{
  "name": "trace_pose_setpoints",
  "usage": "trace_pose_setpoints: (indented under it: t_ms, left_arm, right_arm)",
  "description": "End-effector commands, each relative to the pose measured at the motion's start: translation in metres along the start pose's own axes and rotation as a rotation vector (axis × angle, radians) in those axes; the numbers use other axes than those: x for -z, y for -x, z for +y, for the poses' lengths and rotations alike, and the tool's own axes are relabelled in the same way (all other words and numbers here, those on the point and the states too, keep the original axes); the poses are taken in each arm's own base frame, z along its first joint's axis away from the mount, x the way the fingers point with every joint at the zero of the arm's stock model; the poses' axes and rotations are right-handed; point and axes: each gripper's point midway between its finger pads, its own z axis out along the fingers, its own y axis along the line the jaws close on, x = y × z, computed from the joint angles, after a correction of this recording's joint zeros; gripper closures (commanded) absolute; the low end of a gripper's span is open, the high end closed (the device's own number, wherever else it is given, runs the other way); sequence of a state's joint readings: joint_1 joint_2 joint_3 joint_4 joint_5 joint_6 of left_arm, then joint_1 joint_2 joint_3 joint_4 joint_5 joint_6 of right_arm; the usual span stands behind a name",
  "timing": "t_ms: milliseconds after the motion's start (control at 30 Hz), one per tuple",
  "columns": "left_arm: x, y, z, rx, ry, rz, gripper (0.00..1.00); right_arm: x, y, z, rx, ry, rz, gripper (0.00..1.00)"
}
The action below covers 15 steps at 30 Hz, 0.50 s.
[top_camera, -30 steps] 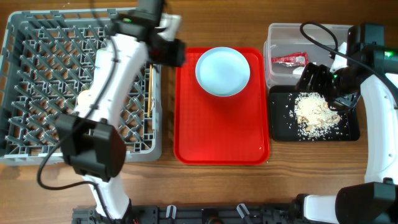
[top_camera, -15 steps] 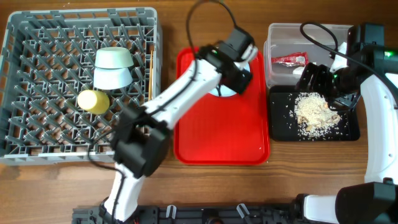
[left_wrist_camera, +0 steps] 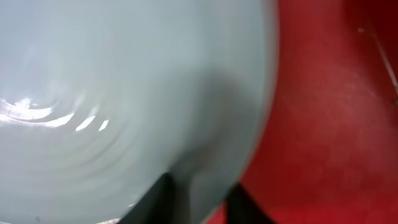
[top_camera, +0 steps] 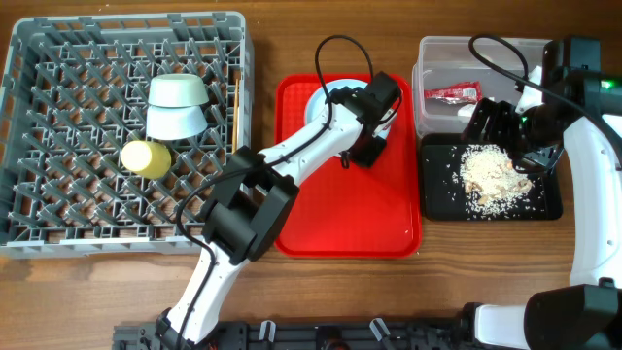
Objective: Sort waste into correct bins and load items into the dishwasher rack
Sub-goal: 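Reach the left gripper to the light-blue plate and grasp its rim, then carry the light-blue plate into the rack and stand it upright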
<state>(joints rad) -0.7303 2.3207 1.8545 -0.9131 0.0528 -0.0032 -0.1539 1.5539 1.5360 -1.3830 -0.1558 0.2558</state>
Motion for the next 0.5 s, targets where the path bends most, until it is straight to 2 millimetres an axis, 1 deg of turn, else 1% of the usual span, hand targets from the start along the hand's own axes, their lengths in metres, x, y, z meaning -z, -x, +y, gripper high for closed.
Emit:
trace_pose_setpoints:
  t_ms: [0,67,133,267,367,467]
  left_arm:
    - [-0.012,-0.011,0.000,0.006,-0.002,0.046,0.88]
    - [-0.012,-0.010,0.000,0.006,-0.002,0.045,0.90]
    - [-0.012,-0.010,0.000,0.006,-0.001,0.044,0.96]
    - [-0.008,-0.008,0.001,0.006,0.005,0.036,0.96]
    - [0.007,-0.001,0.000,0.005,0.002,-0.001,0.96]
    - [0.033,0.008,-0.002,0.022,-0.002,-0.054,0.96]
  right_arm:
    - [0.003,0.004,0.001,0.017,0.004,-0.012,0.00]
    - [0.003,0.004,0.001,0.016,0.004,-0.012,0.00]
    - [0.003,0.004,0.001,0.016,0.004,-0.012,0.00]
    - [0.003,0.004,0.001,0.016,0.004,-0.012,0.00]
    - [0.003,0.004,0.001,0.017,0.004,-0.012,0.00]
    - [0.003,0.004,0.001,0.017,0.004,-0.012,0.00]
